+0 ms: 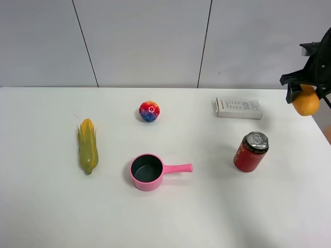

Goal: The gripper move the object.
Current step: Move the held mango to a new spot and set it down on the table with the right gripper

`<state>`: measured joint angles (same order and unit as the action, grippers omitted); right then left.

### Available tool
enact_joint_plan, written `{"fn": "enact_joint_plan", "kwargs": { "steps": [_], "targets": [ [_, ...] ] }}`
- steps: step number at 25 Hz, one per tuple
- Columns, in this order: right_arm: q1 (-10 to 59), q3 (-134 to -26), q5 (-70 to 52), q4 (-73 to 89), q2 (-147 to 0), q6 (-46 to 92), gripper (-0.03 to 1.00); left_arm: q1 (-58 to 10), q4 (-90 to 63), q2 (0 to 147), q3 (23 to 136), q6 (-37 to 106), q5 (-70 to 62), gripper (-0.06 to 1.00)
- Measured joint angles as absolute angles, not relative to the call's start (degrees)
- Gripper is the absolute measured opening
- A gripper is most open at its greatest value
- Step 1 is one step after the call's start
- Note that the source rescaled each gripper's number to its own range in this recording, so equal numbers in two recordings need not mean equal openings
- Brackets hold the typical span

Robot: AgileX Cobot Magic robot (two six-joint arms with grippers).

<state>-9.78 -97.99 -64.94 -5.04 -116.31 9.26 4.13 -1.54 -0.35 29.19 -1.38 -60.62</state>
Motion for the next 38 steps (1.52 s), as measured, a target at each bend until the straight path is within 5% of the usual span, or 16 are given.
{"fn": "enact_joint_plan", "kwargs": {
  "steps": [10,38],
  "targets": [
    [-9.91,-113.53,-66.73,-4.06,-131.41,12.39,0.00,4.13,-1.54,-0.35,29.19,-1.38,-60.62,1.00],
    [-16.66,-114.04,-58.26,-3.90,-134.57,15.44,0.00,4.13,-1.54,-0.35,29.19,-1.38,-60.62,1.00]
  ]
}}
